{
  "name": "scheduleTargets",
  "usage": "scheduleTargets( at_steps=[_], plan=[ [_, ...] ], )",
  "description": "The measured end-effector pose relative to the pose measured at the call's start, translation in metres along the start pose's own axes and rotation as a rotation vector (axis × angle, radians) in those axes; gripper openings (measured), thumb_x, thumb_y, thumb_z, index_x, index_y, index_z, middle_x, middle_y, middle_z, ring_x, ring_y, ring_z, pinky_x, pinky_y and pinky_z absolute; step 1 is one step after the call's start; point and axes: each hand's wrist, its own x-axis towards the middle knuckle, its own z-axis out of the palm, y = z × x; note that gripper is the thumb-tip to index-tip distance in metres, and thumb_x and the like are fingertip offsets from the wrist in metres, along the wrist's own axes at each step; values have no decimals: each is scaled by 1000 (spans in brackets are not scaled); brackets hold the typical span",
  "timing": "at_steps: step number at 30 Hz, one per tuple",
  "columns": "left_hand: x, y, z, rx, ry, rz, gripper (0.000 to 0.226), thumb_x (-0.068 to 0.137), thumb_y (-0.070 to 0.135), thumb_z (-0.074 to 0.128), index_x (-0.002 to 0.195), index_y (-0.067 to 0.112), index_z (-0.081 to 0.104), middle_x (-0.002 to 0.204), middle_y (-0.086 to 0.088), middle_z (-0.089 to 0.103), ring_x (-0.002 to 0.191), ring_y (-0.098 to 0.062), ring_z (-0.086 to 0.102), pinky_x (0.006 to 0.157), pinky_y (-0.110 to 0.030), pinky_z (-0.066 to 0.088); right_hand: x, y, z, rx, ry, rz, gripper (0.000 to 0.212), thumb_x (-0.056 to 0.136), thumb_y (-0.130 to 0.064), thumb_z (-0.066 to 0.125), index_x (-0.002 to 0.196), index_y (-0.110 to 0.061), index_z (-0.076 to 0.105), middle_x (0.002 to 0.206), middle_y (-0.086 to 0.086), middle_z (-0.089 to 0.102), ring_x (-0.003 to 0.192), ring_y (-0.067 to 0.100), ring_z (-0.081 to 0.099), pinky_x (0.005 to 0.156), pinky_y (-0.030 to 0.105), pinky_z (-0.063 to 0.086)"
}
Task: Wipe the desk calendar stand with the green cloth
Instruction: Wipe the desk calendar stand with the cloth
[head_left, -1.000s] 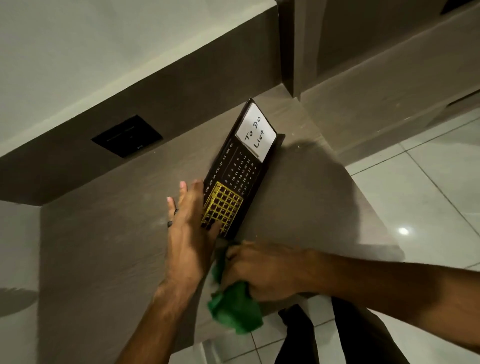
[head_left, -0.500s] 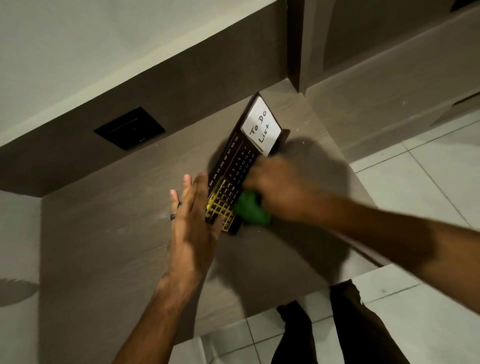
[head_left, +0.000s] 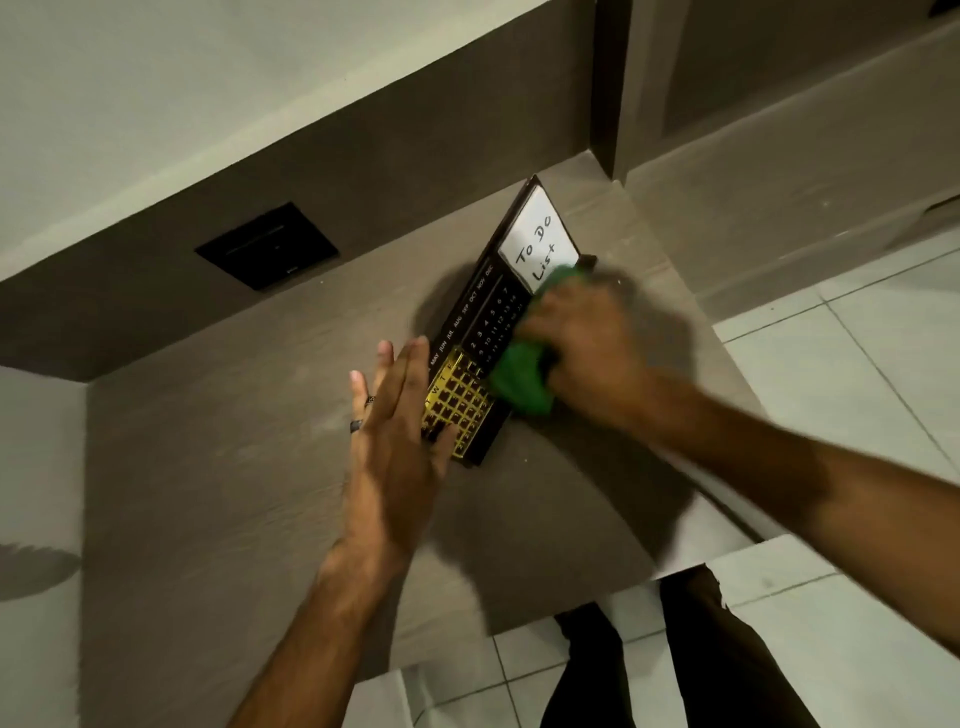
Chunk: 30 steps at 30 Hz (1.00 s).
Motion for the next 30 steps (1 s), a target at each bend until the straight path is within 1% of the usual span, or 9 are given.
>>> scheduleTargets(
  at_steps=[3, 5, 8, 11, 13, 16, 21, 26, 30],
  plan=[
    [0, -1, 1, 2, -6, -4, 86, 86, 12, 71, 154, 10, 20, 161, -2, 25, 152, -18, 7, 118, -18, -14, -27, -47, 36, 106, -90, -238, 38, 62, -18, 42, 84, -11, 73, 83, 4, 69, 81, 28, 57, 73, 34, 40],
    [-1, -1, -1, 4, -20, 3, 84, 87, 13, 70, 154, 11, 19, 162, -4, 24, 152, -19, 5, 118, -19, -14, -24, -37, 36, 121, -104, -259, 37, 60, -14, 48, 87, -10, 73, 85, 6, 70, 82, 29, 58, 74, 36, 43],
    [0, -2, -1, 18, -29, 4, 88, 87, 16, 70, 154, 14, 14, 162, 3, 15, 152, -15, 1, 119, -26, -13, 8, 23, 12, 69, 54, -28, 35, 57, -3, 66, 91, -7, 72, 89, 12, 70, 88, 33, 59, 80, 39, 42],
    [0, -3, 0, 14, -40, -6, 89, 87, 16, 69, 154, 17, 11, 160, 7, 10, 152, -11, -2, 116, -20, -18, 33, 65, -7, -40, 147, 227, 22, 78, -2, 60, 91, -17, 69, 94, 8, 68, 99, 28, 54, 83, 35, 34],
    [0, -2, 2, 8, -31, -10, 90, 87, 16, 70, 154, 18, 10, 161, 5, 11, 152, -13, -1, 113, -15, -18, 34, 60, -3, -29, 161, 256, 20, 78, -1, 60, 88, -17, 68, 92, 7, 68, 98, 27, 54, 85, 36, 34],
    [-1, 1, 2, -23, 9, -8, 90, 85, 13, 73, 153, 12, 15, 160, -1, 17, 152, -23, 12, 109, -5, -17, 8, 17, 18, 53, 126, 93, 33, 57, 1, 70, 88, -9, 71, 87, 7, 69, 91, 29, 58, 87, 36, 37],
    [-4, 8, 0, -53, 28, -33, 86, 83, 5, 74, 152, 3, 22, 155, -4, 22, 149, -26, 14, 123, -43, -1, -33, -51, 45, 146, -57, -150, 34, 50, -7, 75, 84, -9, 72, 81, 7, 69, 83, 28, 61, 76, 35, 39],
    [-4, 10, 2, -178, 29, -136, 97, 78, 0, 77, 154, 20, 20, 154, 25, 11, 143, 10, -9, 123, -52, 9, -77, -92, 62, 397, -359, -349, 43, 59, -11, 75, 101, -15, 71, 102, 7, 69, 104, 28, 57, 94, 45, 46],
    [-4, 3, 2, -78, 7, -70, 99, 80, 6, 77, 156, 16, 13, 162, -5, 22, 152, -16, 4, 124, -42, -3, -78, -88, 45, 590, -314, -243, 41, 65, -11, 64, 106, -16, 68, 106, 4, 66, 104, 20, 54, 88, 39, 46]
  ],
)
